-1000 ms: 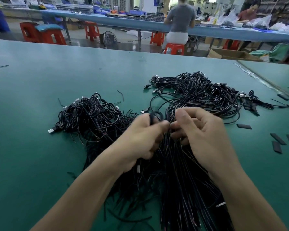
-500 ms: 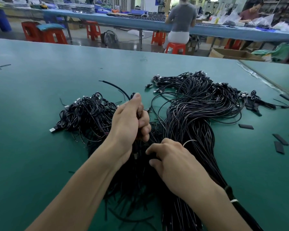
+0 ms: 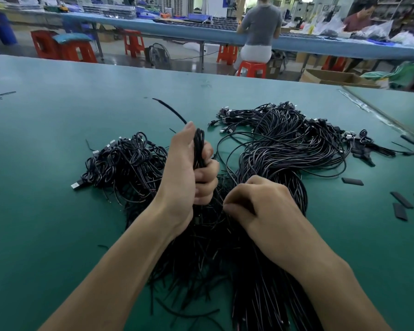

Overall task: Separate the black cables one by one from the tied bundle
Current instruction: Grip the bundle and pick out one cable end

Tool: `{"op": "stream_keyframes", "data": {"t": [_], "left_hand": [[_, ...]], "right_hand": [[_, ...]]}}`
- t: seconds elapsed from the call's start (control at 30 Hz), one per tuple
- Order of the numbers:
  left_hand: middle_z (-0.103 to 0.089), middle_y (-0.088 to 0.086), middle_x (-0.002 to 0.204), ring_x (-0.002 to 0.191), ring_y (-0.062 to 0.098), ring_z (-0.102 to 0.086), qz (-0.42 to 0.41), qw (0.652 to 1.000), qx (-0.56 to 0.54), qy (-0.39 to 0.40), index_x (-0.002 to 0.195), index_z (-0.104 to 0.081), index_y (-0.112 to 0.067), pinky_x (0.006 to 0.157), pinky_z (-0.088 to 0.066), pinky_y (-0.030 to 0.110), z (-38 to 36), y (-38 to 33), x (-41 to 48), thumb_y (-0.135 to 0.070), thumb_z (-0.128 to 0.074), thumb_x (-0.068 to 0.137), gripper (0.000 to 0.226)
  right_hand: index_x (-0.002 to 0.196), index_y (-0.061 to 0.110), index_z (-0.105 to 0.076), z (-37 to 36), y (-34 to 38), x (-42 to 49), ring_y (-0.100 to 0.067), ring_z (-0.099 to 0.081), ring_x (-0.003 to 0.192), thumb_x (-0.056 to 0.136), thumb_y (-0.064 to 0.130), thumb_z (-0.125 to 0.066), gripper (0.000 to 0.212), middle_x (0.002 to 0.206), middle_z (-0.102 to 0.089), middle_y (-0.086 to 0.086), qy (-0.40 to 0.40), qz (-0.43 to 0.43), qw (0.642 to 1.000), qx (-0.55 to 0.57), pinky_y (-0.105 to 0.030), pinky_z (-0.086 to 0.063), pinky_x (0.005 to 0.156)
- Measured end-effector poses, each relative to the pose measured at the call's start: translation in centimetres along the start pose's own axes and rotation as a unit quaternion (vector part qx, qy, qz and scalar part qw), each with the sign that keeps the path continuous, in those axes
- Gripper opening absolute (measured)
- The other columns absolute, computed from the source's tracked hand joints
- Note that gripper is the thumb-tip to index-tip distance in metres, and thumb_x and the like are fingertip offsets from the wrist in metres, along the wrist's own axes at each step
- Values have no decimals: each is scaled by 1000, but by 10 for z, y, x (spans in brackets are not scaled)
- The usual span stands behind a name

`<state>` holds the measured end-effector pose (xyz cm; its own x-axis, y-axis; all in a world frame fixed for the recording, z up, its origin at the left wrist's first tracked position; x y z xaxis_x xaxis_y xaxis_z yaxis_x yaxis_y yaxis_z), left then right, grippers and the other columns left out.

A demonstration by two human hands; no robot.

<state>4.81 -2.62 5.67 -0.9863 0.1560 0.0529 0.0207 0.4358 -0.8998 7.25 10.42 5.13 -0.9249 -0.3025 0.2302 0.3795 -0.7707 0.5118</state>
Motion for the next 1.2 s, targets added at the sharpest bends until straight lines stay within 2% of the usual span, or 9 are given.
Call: {"op": "stream_keyframes", "data": {"t": [0.13,0.33,0.5,0.63,0.73,0.87,1.0,1.1,1.2], "left_hand": [[-22,-10,49,37,6,-12,2,1000,21,5,62,-41,-23,37,-13,14,-4,2,0,-55,-19,101,55],[-25,-10,46,37,9,-16,-24,993,113,-9,50,-49,-26,37,-16,16,-6,2,1,-51,-34,104,61],[-24,-11,46,38,8,-14,-24,997,68,0,51,-38,-27,38,-15,16,-7,0,-2,-55,-32,103,59],[-22,-11,47,37,7,-13,-13,999,41,21,55,-33,-27,37,-17,14,-8,-2,-2,-68,-42,89,54],[-24,-12,47,38,7,-14,-52,996,75,14,53,-33,-29,39,-17,14,-7,-4,-2,-58,-52,92,52],[-25,-13,47,38,7,-14,-60,995,76,13,54,-34,-30,39,-18,13,-6,-4,-3,-57,-42,97,51],[-24,-13,47,38,7,-13,-71,994,78,16,54,-33,-30,40,-17,14,-8,-9,-5,-54,-39,101,53],[-23,-11,48,38,8,-13,-57,994,72,53,56,-33,-29,39,-17,14,-15,-10,-8,-59,-41,96,51],[-25,-14,50,39,6,-15,1,987,88,133,57,-38,-30,36,-18,16,-30,-1,-12,-76,-29,84,55]], "right_hand": [[128,44,-59,-15,-1,-4,-6,-45,110,93,39,-64,36,108,-46,17,88,16,993,-79,-20,-36,86],[103,35,-72,-23,4,-5,-8,-44,106,95,36,-61,14,104,-47,13,96,40,990,-90,-19,-37,85],[100,28,-68,-17,3,-3,-7,-49,98,97,32,-58,11,103,-53,12,76,35,995,-56,-18,-37,81],[96,29,-65,-14,3,-2,-6,-56,85,97,30,-59,6,91,-60,13,79,18,997,-16,-30,-50,78],[111,28,-67,-16,1,-3,-9,-61,84,97,27,-60,15,90,-64,13,91,0,996,12,-34,-53,79],[130,30,-62,-14,1,-2,4,-58,79,96,23,-63,35,81,-65,17,106,1,994,40,-13,-46,73],[112,30,-74,16,-4,3,14,-62,82,94,16,-65,24,86,-71,24,23,-10,989,146,-5,-45,75],[98,31,-76,38,-12,3,3,-50,54,94,12,-65,23,68,-69,10,-109,-26,963,246,-12,-39,53],[89,30,-75,47,-17,-1,-11,-39,50,93,9,-66,23,57,-59,6,-231,-69,910,336,-21,-32,43]]}}
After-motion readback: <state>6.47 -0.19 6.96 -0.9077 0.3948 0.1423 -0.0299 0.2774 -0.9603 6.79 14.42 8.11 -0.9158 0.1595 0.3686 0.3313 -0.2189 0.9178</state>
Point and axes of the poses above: each hand's wrist, its own x-axis towards the middle knuckle, its own z-axis out of the back of the hand, y = z × x, the point moved 6 cm from there along x, towards the middle knuckle
